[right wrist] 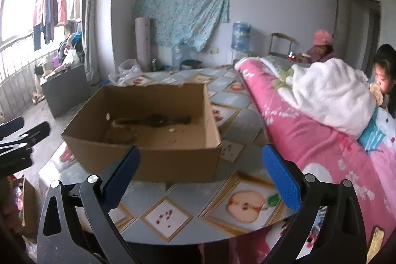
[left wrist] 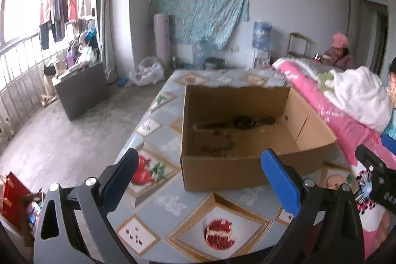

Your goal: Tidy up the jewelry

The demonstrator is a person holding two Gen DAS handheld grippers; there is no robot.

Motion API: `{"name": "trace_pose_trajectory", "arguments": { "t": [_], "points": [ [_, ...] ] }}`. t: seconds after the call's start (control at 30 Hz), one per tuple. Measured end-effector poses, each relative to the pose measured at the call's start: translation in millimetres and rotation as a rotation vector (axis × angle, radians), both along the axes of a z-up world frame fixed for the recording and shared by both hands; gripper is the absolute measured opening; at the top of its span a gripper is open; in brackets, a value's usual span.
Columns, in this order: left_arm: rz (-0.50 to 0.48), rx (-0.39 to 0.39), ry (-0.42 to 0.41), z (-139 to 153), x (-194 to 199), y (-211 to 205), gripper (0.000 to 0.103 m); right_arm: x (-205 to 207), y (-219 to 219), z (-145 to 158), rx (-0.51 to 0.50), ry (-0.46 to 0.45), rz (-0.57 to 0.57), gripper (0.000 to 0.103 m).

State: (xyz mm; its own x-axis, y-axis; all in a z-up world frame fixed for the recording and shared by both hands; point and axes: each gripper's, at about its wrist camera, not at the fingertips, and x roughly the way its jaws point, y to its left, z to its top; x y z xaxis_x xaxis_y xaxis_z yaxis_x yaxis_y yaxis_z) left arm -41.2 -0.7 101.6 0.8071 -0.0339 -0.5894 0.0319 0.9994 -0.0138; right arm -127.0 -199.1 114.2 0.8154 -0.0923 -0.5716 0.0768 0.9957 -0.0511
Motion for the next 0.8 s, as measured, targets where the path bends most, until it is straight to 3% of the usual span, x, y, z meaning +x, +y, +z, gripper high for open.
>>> {"name": "trace_pose_trajectory", "arguments": {
  "t": [0.2, 0.4, 0.8],
  "points": [
    [0.036, -0.019, 0.135, -28, 10, -9, 0.097, 15, 5, -31, 0.028, 0.168, 0.008, 0.095],
    [0.073, -0.013, 0.230, -48, 19, -10, 0.097, 23, 9, -49, 0.056, 0.234, 0.008, 0.095],
    [0.115, -0.016, 0.303, -67, 27, -5, 0.097, 40, 17, -67, 0.073, 0.306, 0.019, 0.095]
  ]
}}
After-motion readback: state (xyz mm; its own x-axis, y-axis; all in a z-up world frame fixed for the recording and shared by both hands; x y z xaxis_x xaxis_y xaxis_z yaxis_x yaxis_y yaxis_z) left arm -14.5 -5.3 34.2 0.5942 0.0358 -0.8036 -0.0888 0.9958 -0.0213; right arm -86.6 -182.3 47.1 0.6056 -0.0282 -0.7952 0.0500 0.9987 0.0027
